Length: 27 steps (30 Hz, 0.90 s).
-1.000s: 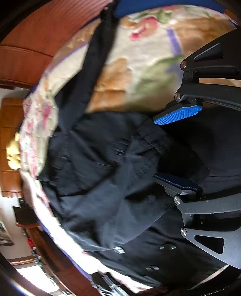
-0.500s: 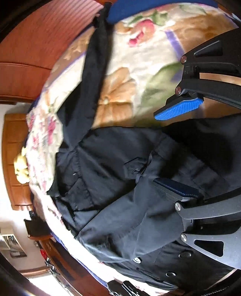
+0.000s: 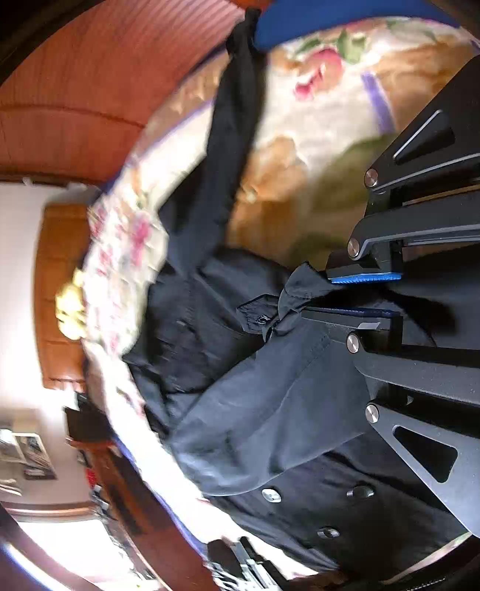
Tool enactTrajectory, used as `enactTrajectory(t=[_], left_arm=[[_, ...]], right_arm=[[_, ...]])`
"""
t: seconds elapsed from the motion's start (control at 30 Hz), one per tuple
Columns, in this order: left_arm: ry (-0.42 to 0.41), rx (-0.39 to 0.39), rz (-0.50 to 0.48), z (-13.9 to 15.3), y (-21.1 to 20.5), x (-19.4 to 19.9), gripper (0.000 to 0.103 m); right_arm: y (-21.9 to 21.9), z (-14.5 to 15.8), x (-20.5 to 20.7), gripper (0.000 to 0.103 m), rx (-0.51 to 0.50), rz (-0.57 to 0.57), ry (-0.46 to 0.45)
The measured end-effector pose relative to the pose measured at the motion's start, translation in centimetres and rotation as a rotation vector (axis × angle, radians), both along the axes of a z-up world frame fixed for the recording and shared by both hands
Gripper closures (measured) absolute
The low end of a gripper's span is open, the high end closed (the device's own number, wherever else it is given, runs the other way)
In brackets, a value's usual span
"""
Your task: Fold large clothes
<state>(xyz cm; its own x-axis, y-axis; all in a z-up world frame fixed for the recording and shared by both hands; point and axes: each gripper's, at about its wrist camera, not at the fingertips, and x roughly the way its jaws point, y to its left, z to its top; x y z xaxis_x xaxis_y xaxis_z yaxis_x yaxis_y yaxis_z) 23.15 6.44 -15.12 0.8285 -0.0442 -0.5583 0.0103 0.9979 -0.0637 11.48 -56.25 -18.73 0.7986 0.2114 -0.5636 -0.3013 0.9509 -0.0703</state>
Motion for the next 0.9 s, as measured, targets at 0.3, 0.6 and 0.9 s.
enactTrajectory(t=[0.3,0.6,0.9], left_arm=[[0.000,0.000,0.000,0.0,-0.1,0.0,0.071],[-0.001,0.001,0.001,0.0,0.0,0.0,0.071],[-0.001,0.001,0.001,-0.1,-0.1,0.0,0.071]], right_arm=[[1.7,-0.8,-0.5,0.054,-0.076,-0.013,0.014],[2.4,-0.6,-1.7,0.051,-0.066,0.066,0.001],[1.9,-5.8,2.0,0.051,-0.065,0.096,0.199]])
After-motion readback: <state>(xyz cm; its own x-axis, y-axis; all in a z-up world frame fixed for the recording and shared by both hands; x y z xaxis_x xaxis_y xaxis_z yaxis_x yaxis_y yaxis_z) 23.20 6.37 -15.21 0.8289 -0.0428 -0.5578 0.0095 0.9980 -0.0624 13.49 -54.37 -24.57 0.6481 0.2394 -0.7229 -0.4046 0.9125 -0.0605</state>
